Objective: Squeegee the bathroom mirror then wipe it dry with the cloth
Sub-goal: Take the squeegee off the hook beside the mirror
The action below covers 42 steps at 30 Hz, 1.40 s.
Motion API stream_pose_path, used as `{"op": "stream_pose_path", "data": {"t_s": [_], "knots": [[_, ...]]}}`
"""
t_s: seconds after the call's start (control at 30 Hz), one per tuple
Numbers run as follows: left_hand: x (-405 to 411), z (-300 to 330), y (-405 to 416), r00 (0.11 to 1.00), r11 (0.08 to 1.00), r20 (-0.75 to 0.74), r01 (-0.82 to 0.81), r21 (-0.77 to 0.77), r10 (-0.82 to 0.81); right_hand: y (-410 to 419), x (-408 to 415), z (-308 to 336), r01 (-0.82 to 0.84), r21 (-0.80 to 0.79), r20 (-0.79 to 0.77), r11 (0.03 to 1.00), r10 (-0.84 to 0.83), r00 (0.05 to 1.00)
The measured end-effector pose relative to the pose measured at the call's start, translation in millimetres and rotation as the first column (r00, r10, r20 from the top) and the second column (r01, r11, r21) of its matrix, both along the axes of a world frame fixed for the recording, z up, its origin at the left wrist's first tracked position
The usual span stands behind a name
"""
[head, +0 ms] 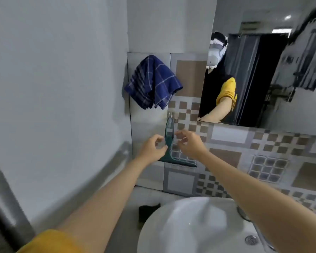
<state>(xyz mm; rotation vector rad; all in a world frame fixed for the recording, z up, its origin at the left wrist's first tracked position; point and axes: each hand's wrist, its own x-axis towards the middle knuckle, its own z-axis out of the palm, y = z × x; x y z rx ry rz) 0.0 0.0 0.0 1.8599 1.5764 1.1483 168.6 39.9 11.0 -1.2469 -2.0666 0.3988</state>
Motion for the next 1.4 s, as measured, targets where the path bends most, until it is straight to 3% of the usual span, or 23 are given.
{"op": "stream_pose_path", "data": {"t_s": [0.33, 0.53, 0.83, 1.03, 1.13, 1.23, 1.3, 1.4], "knots": [[-10.5, -27.3, 43.8, 0.943, 0.994, 0.323, 0.101, -0.039, -0.083, 29.2, -23.2, -5.6, 0.054, 0.008, -0.134, 0.999, -0.052, 0.99], [-9.9, -21.8, 40.0, 0.92, 0.99, 0.372, 0.137, -0.011, -0.123, 27.1, -23.4, 0.8, 0.102, 0.067, -0.21, 0.992, -0.086, 0.974], [-2.3, 6.5, 12.4, 0.834, 0.98, 0.516, 0.187, 0.063, -0.193, -3.8, -20.3, 48.2, 0.029, 0.113, -0.349, 0.993, 0.012, 0.937], [7.3, 39.3, -10.7, 0.851, 0.97, 0.468, 0.18, 0.163, -0.237, -41.4, -5.9, 76.3, -0.001, 0.202, -0.426, 0.979, 0.089, 0.9], [15.4, 61.5, -24.1, 0.863, 0.948, 0.405, 0.227, 0.222, -0.301, -60.3, 15.7, 92.0, 0.057, 0.317, -0.316, 0.947, 0.049, 0.947], [24.3, 83.8, -37.4, 0.867, 0.916, 0.323, 0.304, 0.262, -0.38, -77.6, 48.4, 111.1, 0.069, 0.618, -0.001, 0.783, -0.086, 0.996], [33.4, 99.1, -44.9, 0.871, 0.898, 0.264, 0.345, 0.272, -0.414, -86.8, 69.1, 125.3, 0.014, 0.77, 0.162, 0.638, -0.217, 0.962], [51.7, 123.0, -54.3, 0.875, 0.87, 0.162, 0.401, 0.286, -0.456, -101.1, 95.1, 149.0, -0.12, 0.824, 0.337, 0.554, -0.308, 0.89]]}}
